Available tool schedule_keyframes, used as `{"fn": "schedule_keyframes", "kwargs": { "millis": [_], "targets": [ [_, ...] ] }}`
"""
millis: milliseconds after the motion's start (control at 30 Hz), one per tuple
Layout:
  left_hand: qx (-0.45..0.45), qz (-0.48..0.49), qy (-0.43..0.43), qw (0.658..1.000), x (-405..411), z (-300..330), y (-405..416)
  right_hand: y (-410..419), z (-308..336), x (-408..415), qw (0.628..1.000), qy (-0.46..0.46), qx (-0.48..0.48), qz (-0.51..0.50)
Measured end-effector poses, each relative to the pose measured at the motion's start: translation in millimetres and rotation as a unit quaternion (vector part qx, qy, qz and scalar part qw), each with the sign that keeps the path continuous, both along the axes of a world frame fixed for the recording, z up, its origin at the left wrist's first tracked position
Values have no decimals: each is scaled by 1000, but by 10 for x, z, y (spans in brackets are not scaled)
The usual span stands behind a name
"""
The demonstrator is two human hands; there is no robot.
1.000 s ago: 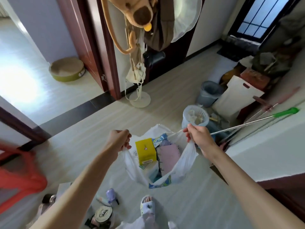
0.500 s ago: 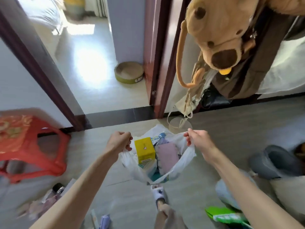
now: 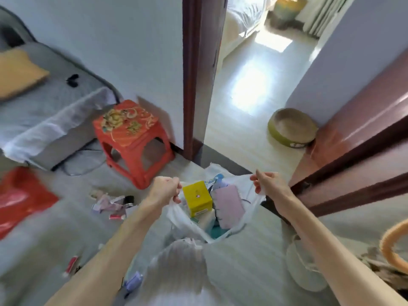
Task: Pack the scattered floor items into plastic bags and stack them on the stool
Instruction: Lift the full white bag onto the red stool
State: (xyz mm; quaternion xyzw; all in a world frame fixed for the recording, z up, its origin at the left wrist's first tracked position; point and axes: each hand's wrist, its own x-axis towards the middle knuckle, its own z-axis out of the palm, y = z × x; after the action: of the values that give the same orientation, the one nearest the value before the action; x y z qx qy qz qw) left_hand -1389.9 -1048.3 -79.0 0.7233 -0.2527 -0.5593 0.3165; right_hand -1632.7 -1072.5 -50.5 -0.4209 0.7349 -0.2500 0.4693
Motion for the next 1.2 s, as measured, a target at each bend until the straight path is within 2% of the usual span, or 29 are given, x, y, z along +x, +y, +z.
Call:
{"fn": "schedule_keyframes", "kwargs": {
  "millis": [200,367,567,734,867,1034,1200],
  "targets": [
    [1,83,-16,996,681,10,-846,-1234,-148,819,998,15,16,66],
    [-29,175,-76,981,1415,189,-1520,-2249,-51,1666,985,30,-5,172],
    [-75,288,-39,954,2340,304,-2301,-3489,157,2768,974,-39,-36,222],
    [-58,339,-38,938,2978,288,-2971,-4355,205,3525,954,-74,-36,287],
    [-18,395,-54,917,3351,184,-3421,-4911,137,4066,941,-57,-21,334],
    [23,424,-49,904,3755,48,-3959,-5446,-17,4641,934,-27,8,357],
    [61,377,-48,923,3941,-139,-4287,-5718,-291,4891,921,17,42,386]
  ]
}}
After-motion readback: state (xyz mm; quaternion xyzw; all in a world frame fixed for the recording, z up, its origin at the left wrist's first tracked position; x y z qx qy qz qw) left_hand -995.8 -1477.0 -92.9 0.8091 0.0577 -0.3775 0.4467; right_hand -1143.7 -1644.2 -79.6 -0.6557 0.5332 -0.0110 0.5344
